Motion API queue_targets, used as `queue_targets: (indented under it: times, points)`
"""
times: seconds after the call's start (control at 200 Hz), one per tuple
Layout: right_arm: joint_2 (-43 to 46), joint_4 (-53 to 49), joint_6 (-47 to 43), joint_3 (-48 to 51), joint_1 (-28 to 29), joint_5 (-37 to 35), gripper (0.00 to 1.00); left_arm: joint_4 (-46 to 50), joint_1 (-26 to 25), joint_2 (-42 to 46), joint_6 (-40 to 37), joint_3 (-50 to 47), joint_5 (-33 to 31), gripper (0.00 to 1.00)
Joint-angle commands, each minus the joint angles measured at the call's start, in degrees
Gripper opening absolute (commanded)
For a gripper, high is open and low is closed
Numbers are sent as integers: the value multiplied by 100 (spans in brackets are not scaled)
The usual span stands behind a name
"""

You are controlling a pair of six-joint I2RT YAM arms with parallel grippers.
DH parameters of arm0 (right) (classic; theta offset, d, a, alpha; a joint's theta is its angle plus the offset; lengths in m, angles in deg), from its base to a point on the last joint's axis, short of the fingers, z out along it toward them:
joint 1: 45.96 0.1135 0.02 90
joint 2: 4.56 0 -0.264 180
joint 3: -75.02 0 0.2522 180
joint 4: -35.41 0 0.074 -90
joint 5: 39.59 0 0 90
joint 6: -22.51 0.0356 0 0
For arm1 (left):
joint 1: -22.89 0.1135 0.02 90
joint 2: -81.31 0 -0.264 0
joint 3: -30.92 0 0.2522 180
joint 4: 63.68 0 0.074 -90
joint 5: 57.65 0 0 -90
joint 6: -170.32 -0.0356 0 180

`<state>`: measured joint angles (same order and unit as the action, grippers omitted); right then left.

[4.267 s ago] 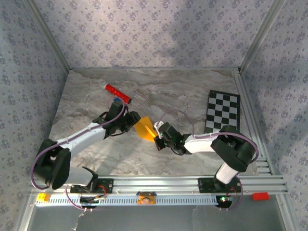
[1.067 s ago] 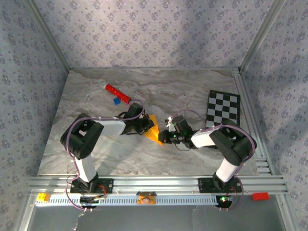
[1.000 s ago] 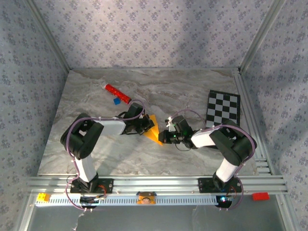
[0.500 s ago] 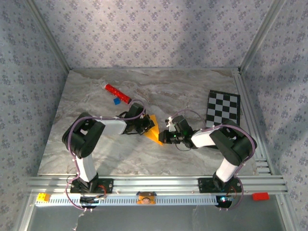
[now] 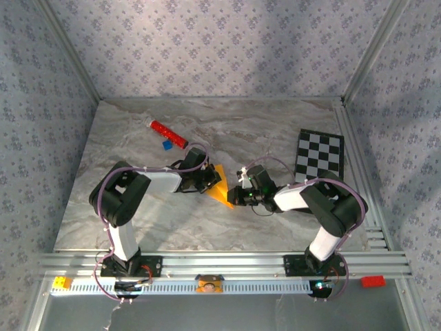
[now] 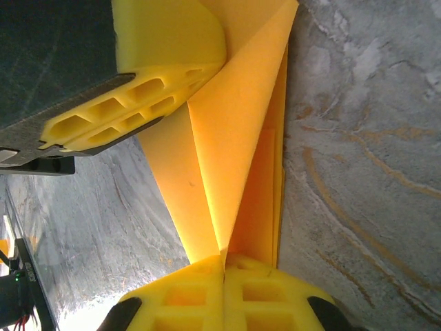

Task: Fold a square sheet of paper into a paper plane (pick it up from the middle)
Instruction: Fourth fold the wing at the center of the table.

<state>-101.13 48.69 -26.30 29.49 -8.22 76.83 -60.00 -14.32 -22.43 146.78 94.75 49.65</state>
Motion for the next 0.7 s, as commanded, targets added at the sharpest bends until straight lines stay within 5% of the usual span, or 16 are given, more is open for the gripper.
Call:
queue_targets:
  times: [0.0,0.695]
  points:
    - [-117,-244,46,-86,-41,62,0,100,-15,-74,-98,-40,-157,3]
    - [-210,-288,56,-149,-73,189,0,126,-25,-111,-61,-102,-228,2]
